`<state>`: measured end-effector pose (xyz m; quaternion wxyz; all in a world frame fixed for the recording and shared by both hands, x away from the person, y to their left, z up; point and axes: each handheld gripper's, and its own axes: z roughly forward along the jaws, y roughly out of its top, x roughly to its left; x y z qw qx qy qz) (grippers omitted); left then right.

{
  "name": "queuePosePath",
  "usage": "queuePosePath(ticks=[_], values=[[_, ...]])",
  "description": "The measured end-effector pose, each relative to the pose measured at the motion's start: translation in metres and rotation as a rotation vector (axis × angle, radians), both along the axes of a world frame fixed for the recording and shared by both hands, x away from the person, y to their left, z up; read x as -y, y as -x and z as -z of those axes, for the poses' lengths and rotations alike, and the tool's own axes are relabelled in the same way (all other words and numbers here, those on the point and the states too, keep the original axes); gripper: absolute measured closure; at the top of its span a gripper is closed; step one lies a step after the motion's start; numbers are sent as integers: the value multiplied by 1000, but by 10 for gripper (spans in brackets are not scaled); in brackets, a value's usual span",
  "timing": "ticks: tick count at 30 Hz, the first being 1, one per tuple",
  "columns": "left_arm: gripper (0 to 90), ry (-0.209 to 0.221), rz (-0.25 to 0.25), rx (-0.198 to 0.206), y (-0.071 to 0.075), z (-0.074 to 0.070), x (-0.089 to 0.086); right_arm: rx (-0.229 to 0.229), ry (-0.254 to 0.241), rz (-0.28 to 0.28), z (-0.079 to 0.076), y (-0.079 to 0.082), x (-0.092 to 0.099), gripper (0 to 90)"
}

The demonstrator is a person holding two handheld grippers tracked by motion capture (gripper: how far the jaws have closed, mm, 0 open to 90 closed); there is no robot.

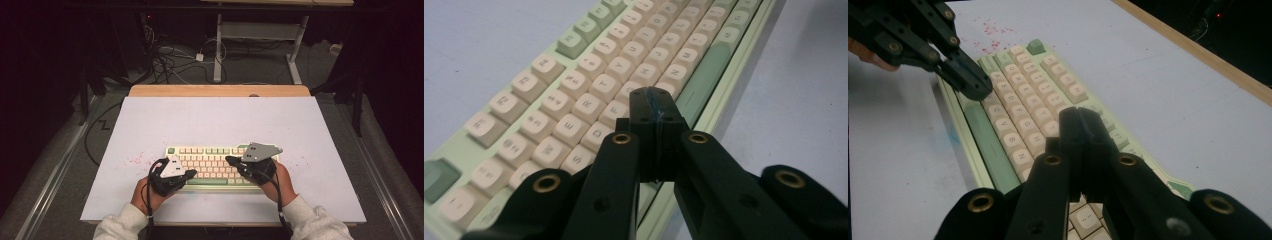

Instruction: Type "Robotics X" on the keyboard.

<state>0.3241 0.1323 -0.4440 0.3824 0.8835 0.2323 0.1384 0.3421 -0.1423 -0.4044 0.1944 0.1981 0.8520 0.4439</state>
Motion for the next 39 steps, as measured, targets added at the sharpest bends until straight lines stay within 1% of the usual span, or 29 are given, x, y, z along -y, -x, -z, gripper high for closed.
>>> queuePosePath(ticks=[1,4,9,14,18,22,28,30,32,33,34,36,38,39], values=[[875,-14,5,0,-1,0,4,1,0,4,-1,0,1,900],[875,-30,16,-12,-6,0,13,0,-1,6,-1,0,3,900],[875,-36,22,-33,-12,2,22,-4,7,6,2,-1,3,900],[875,-54,29,-44,-16,5,29,-5,10,9,2,-2,3,900],[875,-60,26,-50,-19,7,32,-6,11,8,3,-2,3,900],[874,-57,19,-53,-22,8,34,-6,15,6,4,-3,3,900],[874,-53,28,-54,-23,8,38,-13,16,9,5,-3,3,900],[874,-58,28,-50,-22,8,39,-14,16,10,5,-4,3,900],[874,-64,31,-62,-23,9,39,-15,18,12,5,-4,3,900],[874,-72,32,-62,-23,10,39,-15,18,12,5,-4,3,900],[874,-71,31,-63,-23,10,39,-15,20,11,5,-4,3,900],[873,-74,29,-56,-23,9,39,-18,20,9,6,-4,3,900],[871,-60,14,-38,-22,6,36,-18,24,6,6,-4,3,900],[829,-53,8,-29,-22,3,33,-16,25,5,7,-5,3,900]])
